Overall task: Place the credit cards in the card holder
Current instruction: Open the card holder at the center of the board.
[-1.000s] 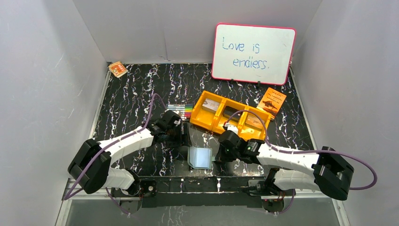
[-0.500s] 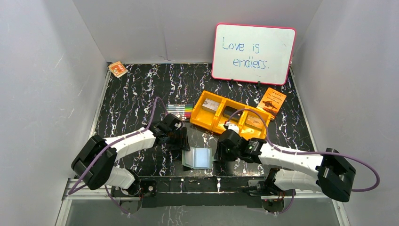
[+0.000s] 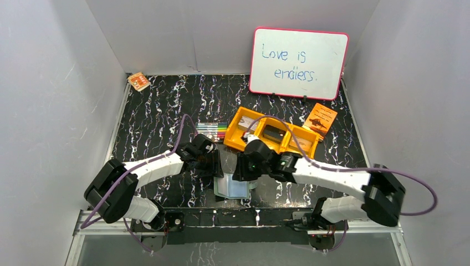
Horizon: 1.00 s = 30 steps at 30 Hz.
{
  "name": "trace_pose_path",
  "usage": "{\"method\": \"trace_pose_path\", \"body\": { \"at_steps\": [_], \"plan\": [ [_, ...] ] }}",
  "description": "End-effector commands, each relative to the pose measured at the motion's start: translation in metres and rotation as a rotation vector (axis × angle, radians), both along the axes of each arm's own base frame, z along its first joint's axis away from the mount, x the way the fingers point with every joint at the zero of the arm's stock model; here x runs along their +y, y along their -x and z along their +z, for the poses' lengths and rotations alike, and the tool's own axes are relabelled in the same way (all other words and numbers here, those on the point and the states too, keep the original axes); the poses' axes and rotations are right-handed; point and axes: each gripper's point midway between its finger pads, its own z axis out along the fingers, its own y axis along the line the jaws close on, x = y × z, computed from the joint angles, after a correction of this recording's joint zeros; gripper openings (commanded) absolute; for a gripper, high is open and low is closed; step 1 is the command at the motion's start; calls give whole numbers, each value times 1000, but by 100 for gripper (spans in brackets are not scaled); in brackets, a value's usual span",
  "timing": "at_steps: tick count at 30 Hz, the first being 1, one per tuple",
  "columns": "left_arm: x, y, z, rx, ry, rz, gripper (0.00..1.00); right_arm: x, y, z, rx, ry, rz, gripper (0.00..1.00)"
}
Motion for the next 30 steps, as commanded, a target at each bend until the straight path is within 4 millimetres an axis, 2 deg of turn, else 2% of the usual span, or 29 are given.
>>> {"method": "trace_pose_path", "body": {
  "at_steps": [1, 5, 8, 10, 14, 17, 20, 25, 30],
  "plan": [
    [15, 10, -13, 32, -59, 16, 47, 49, 7, -4, 20, -78, 121, 32],
    [16, 8, -9, 22, -59, 30, 46, 70, 10, -33, 47, -45, 138, 23],
    [16, 7, -6, 16, -62, 33, 44, 76, 9, -52, 74, -25, 126, 21],
    [17, 6, -4, 10, -65, 34, 44, 80, 6, -58, 75, -23, 118, 19],
    [19, 5, 1, -4, -68, 41, 43, 77, 3, -76, 85, 37, 90, 16],
    [21, 4, 12, -22, -64, 56, 42, 66, 2, -89, 97, 102, 54, 15],
    [21, 1, 29, -55, -40, 73, 42, 60, 0, -97, 101, 135, 27, 14],
    [17, -1, 62, -106, 38, 106, 41, 58, 0, -99, 106, 136, 16, 13],
    [-5, 5, 78, -84, 192, 100, 38, 60, 0, -97, 107, 126, 15, 14]
  ]
}}
